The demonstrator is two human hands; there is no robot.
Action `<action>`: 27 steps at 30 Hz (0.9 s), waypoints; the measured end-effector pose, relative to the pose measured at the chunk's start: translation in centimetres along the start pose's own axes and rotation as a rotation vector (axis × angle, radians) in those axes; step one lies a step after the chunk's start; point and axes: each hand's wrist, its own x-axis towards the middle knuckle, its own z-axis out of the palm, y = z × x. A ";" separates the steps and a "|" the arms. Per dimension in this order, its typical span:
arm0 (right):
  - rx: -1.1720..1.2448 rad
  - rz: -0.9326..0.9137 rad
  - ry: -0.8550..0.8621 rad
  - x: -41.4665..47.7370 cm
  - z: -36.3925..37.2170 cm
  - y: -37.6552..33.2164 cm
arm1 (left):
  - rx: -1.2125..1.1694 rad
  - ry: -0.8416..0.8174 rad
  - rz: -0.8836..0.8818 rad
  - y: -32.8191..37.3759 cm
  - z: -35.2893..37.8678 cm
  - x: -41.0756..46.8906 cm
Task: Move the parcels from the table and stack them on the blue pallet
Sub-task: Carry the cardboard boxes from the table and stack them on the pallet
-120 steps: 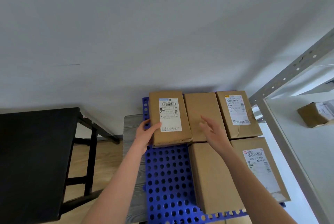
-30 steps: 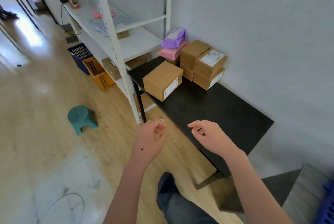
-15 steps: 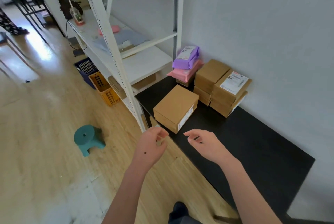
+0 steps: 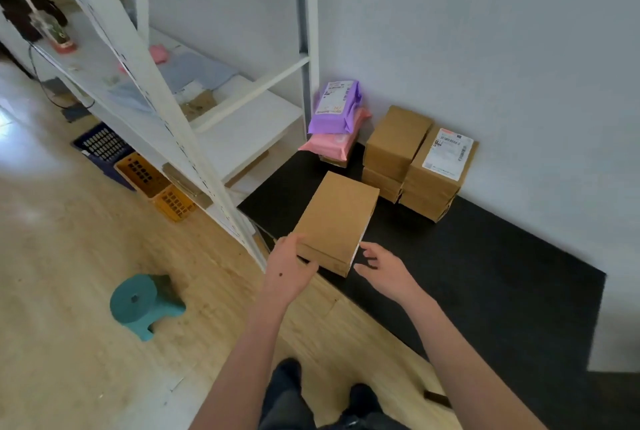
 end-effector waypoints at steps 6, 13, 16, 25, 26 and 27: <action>0.230 0.251 0.101 3.4 2.8 -0.8 | 0.011 -0.235 -0.103 -1.2 0.9 7.0; 0.503 0.393 0.212 5.1 5.0 -1.2 | 0.023 -0.379 -0.067 -2.9 2.0 10.9; 0.632 0.389 0.225 5.0 5.5 -1.6 | -0.017 -0.413 -0.072 -3.5 2.0 11.6; 0.926 0.296 0.287 2.6 5.9 -0.4 | -0.244 -0.507 -0.143 -4.6 1.1 12.1; 0.945 0.262 0.315 2.1 5.6 -0.4 | -0.284 -0.517 -0.127 -4.6 1.2 11.7; 0.951 0.224 0.339 1.6 5.1 -0.5 | -0.321 -0.520 -0.114 -4.5 1.3 11.4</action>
